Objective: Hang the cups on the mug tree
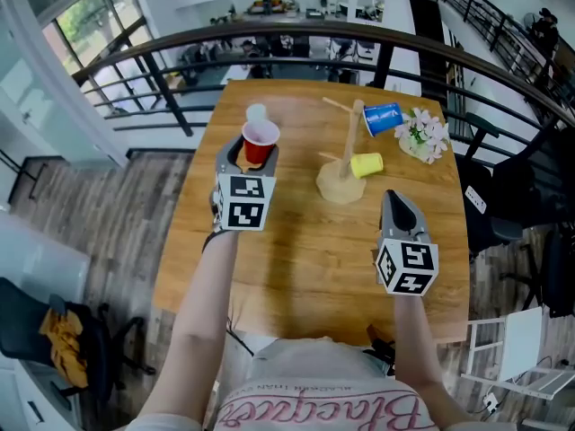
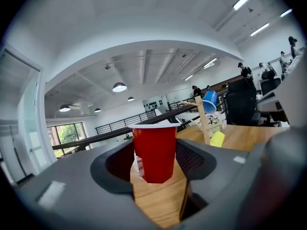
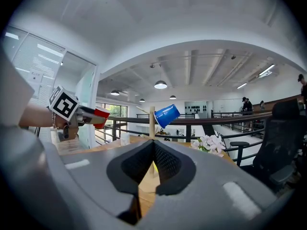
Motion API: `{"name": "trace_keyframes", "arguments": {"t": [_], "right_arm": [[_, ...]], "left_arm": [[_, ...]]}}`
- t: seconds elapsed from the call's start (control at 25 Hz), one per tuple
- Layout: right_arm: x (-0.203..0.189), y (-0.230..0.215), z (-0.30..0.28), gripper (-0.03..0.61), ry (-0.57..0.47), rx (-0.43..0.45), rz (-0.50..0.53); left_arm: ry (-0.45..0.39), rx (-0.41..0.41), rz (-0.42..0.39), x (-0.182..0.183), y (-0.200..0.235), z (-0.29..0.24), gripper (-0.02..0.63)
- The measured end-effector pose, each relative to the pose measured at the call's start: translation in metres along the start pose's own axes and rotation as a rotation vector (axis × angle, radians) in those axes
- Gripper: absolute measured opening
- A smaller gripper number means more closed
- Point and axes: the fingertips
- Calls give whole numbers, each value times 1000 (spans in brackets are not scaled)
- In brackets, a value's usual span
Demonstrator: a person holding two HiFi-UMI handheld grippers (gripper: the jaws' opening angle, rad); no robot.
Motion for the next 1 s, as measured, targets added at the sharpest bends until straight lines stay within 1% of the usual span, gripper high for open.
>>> {"name": "trace_keyframes", "arguments": {"t": [0.2, 0.44, 0.56, 0.72, 0.8, 0.88, 1.0], "right_arm": [[-2, -5, -7, 2, 7, 9, 0], [-2, -11, -16, 2, 12, 20, -5], [-6, -13, -19, 2, 20, 21, -15], [-14, -12, -22, 2, 38, 31, -17], [-16, -12, -24, 2, 43, 34, -20], [-17, -14, -25, 2, 45, 35, -24], [-20, -17, -26, 2, 46, 33, -32]], "left_arm": [[4, -17, -93, 18, -1, -20, 282], [30, -36, -261, 38, -8, -43, 282], [35, -60, -352, 47, -16, -53, 282], [31, -98, -445, 58, -26, -65, 282], [35, -109, -517, 63, -31, -72, 282], [43, -122, -613, 68, -37, -79, 282], [49, -145, -802, 73, -50, -89, 282]]}}
Point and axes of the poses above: the fingertips, and each gripper's own axes: z backward along the fingers, y to its left, x out of its top, and after that the axes turned 10 degrees about -z, right-handed
